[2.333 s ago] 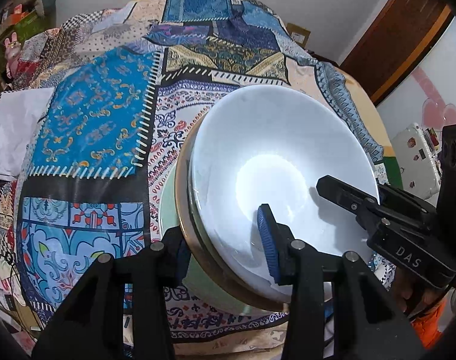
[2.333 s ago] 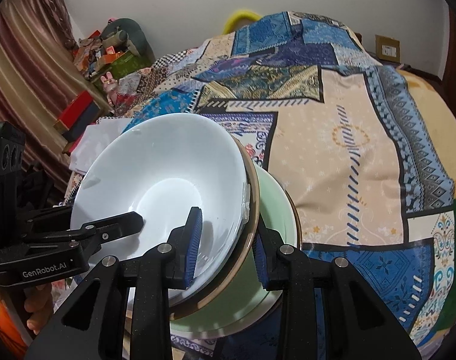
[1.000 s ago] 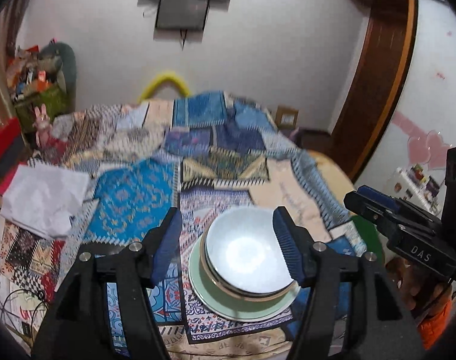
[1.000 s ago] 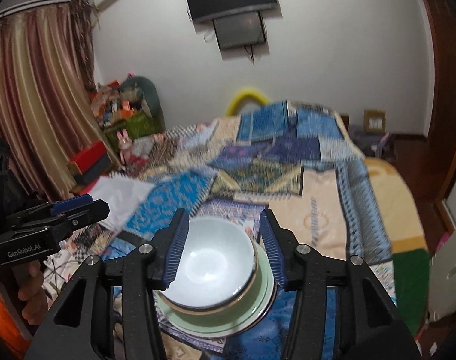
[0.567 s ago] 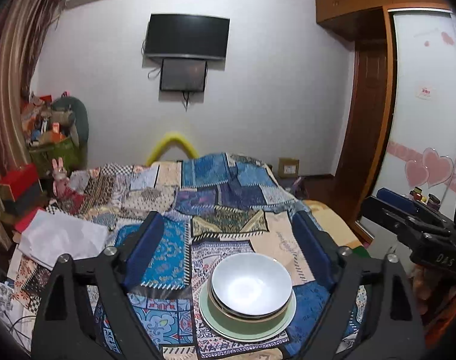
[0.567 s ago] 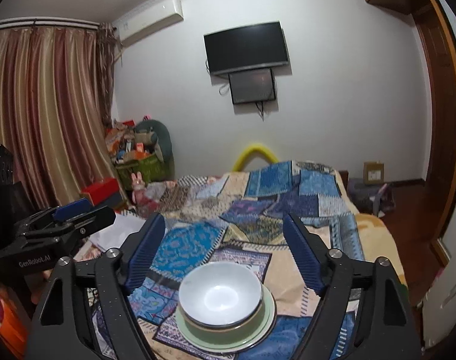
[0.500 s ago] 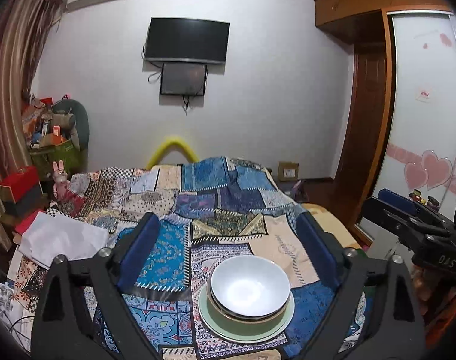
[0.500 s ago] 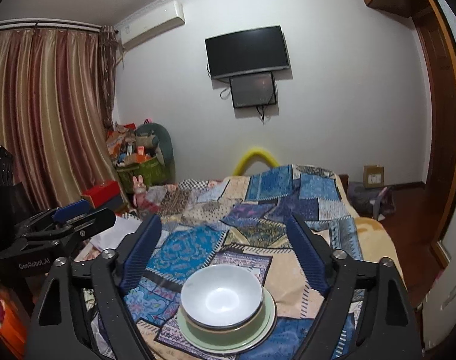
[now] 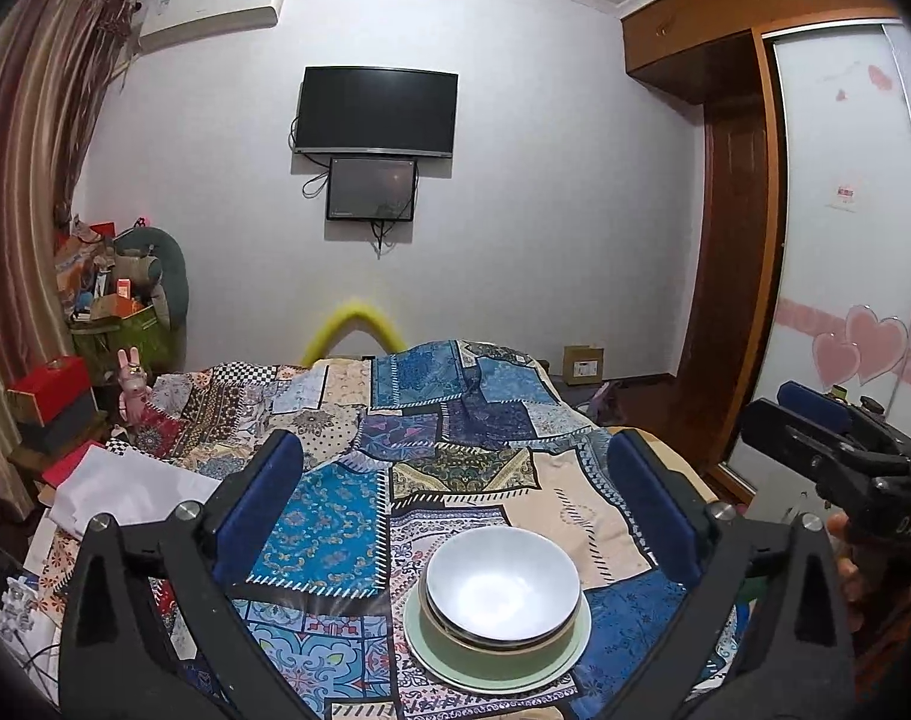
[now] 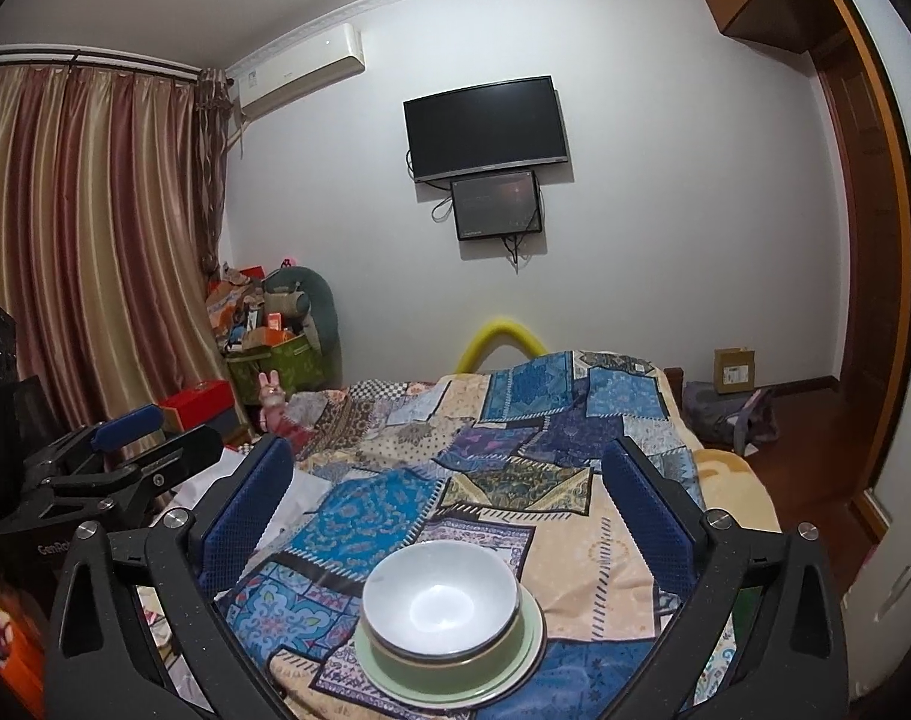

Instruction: Organize plates and bowls

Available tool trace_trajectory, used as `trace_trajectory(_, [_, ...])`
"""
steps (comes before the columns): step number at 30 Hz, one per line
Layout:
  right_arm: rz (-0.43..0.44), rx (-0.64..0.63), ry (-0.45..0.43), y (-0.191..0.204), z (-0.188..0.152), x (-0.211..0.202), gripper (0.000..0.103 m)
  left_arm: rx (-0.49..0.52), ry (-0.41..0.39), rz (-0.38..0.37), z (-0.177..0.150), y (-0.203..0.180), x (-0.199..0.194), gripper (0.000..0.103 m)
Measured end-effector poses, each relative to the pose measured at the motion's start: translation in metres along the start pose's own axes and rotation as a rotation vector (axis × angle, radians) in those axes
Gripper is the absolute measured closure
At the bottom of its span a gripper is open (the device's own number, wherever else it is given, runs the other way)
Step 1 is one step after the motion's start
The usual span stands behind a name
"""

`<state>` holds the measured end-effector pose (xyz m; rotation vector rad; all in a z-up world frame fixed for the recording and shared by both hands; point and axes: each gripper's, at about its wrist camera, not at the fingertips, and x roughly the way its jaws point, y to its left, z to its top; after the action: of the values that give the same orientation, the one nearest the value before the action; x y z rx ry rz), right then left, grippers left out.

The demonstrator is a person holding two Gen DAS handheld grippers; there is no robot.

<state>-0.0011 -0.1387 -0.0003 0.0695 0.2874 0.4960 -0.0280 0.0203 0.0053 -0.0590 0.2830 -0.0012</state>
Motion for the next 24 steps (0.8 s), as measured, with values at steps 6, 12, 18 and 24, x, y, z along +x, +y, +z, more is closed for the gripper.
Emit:
trace_trajectory(6, [-0.001,-0.005,-0.004,0.0005,-0.0004,-0.005,0.0,-0.005,0.007,-0.005,-0.0015,0.0007,-0.0008,0.0])
trace_trajectory(12, [-0.003,-0.002,-0.01,0.0019,-0.0009,-0.0083,0.0,-0.006,0.008,-0.006,-0.0017,0.001,-0.0006,0.0])
trace_trajectory(18, [-0.003,0.0,-0.008,0.0005,-0.0016,-0.0086,0.0,-0.006,0.009,-0.008,-0.003,0.0017,-0.0012,0.0])
trace_trajectory(24, [-0.001,0.01,-0.009,-0.0002,-0.0014,-0.0097,0.0,-0.006,0.013,-0.01,-0.0041,0.0024,-0.001,0.0])
